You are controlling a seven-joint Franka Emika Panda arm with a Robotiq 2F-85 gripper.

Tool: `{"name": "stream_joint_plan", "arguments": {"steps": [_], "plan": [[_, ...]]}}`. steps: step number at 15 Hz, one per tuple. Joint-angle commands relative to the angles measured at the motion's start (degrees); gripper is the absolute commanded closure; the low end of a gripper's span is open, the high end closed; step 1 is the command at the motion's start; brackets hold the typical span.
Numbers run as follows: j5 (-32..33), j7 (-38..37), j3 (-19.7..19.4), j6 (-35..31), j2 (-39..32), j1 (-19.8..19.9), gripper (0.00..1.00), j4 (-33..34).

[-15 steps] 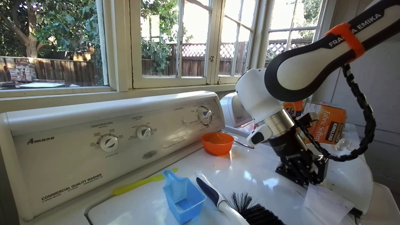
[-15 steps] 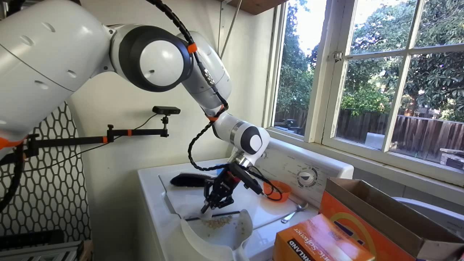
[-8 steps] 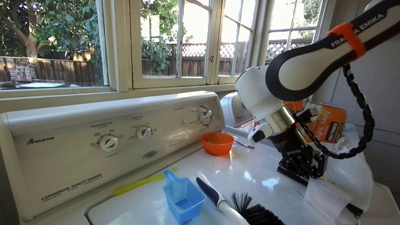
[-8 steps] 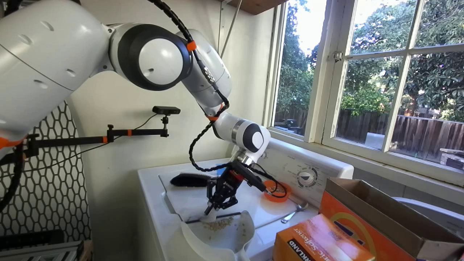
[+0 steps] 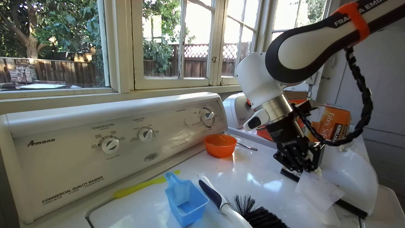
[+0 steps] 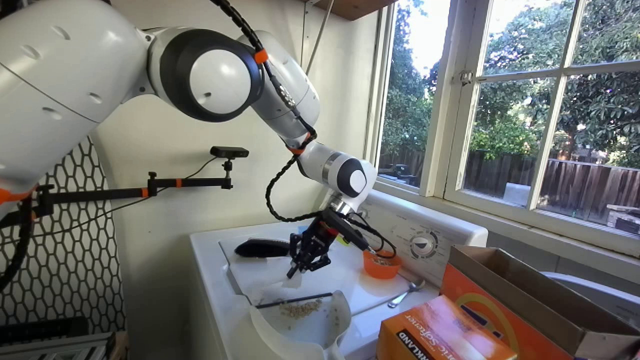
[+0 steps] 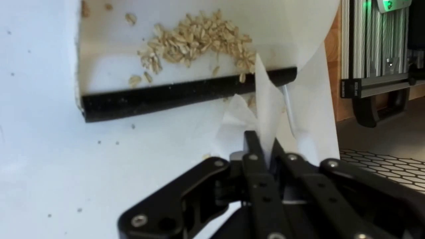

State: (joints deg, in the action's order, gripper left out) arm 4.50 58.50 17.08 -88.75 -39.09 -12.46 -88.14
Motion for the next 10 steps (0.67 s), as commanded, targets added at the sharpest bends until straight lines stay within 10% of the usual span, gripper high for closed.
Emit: {"name": "stream_joint_plan", "arguments": {"steps": [1,10], "plan": [[-4.46,1.70,1.40,-1.27,0.00,0.77,0.97,-0.06],[-9.12,3.07,2.26,-7.25,1.43,0.19,0.97,-5.10]]}}
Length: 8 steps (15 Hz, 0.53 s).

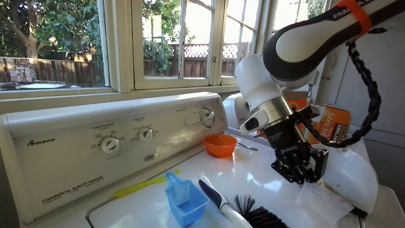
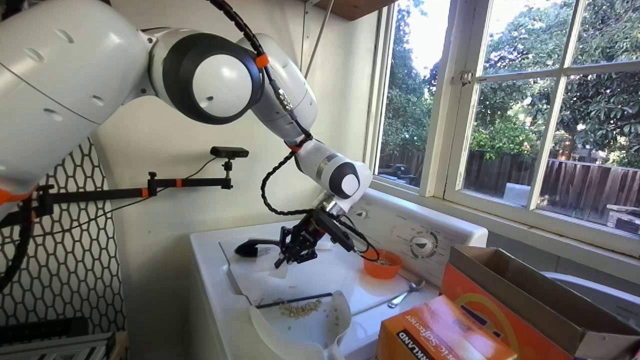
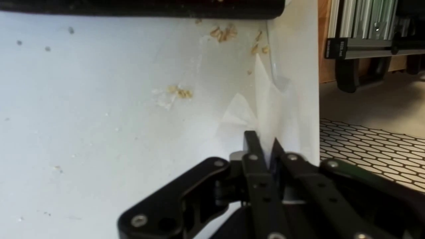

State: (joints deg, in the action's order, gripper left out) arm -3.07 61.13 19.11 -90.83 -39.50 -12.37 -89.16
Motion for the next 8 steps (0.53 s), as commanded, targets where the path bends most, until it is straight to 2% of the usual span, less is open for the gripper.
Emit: {"name": "stream_joint_plan", "arguments": {"steps": [1,5,8], "plan": [[-2.01,0.13,0.41,-7.59,2.34,0.12,0.97,-5.32],[-3.94,-1.02,1.16,-14.89,4.75,0.22,0.97,-10.41],[-5.17,-1.84,1.48,-17.49,7.77,0.40,0.97,-14.69]]}}
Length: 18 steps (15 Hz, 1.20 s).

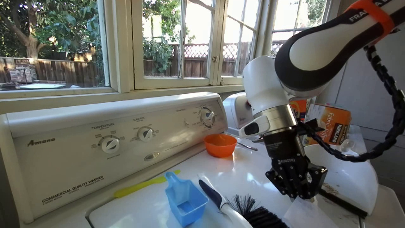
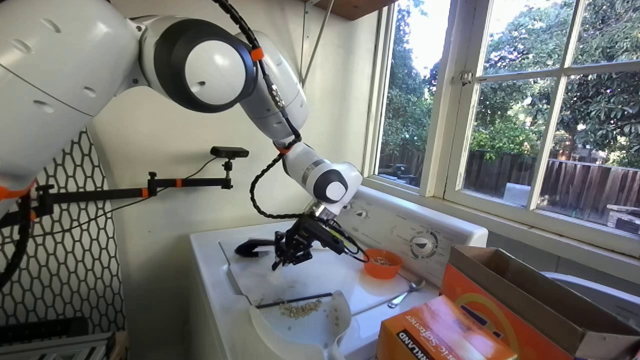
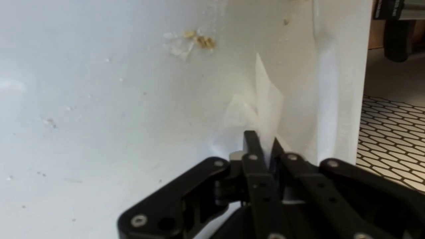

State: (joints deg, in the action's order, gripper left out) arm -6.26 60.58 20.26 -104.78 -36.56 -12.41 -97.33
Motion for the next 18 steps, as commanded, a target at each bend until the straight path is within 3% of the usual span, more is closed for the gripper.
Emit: {"name": "stream_joint_plan", "arguments": {"steps": [1,18], "plan": [[-1.87,-1.41,0.37,-3.30,5.82,0.40,0.97,-7.66],[-0.39,-1.65,-1.76,7.03,11.15,1.00,0.97,-16.17]]}}
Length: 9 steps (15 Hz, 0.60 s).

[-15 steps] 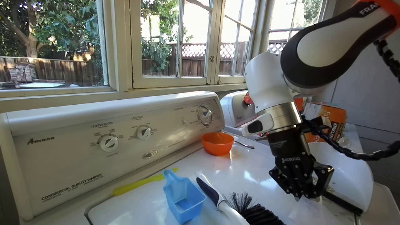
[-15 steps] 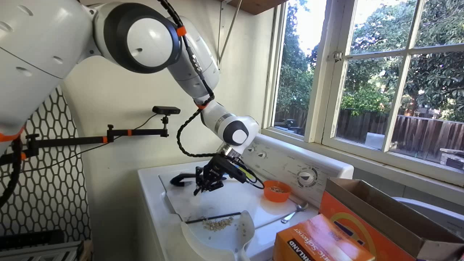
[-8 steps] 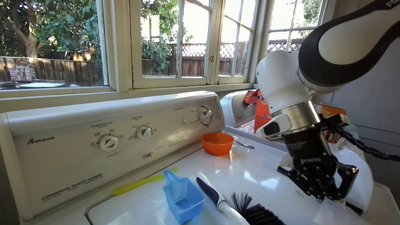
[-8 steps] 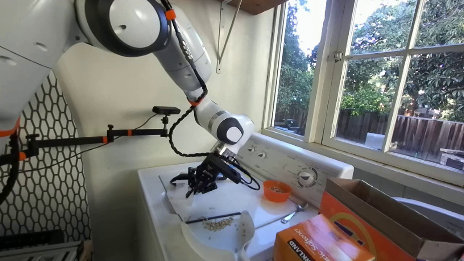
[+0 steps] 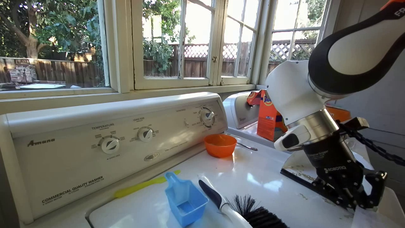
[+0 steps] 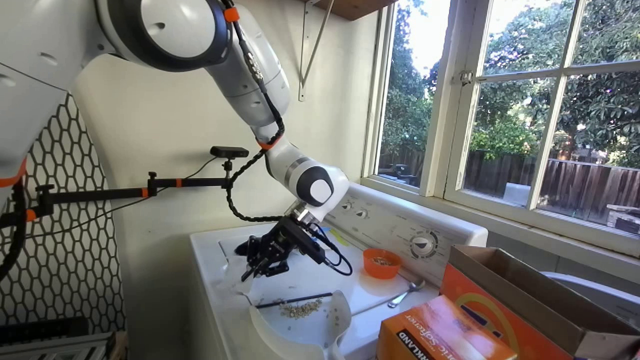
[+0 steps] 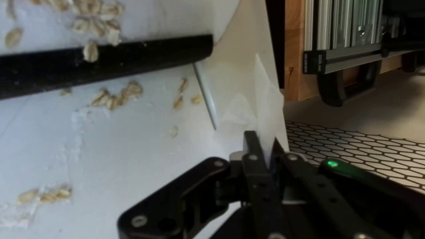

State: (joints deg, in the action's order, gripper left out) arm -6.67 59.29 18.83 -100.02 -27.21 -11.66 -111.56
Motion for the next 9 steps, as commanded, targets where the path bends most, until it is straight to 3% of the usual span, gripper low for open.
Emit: {"name": "stream_joint_plan", "arguments": {"steps": [1,9], "plan": [[0.19,-0.40,-0.46,3.01,1.80,0.28,0.97,-2.03],[3.34,-5.65,-2.59,1.74,1.53,-0.35,0.97,-2.69]]}}
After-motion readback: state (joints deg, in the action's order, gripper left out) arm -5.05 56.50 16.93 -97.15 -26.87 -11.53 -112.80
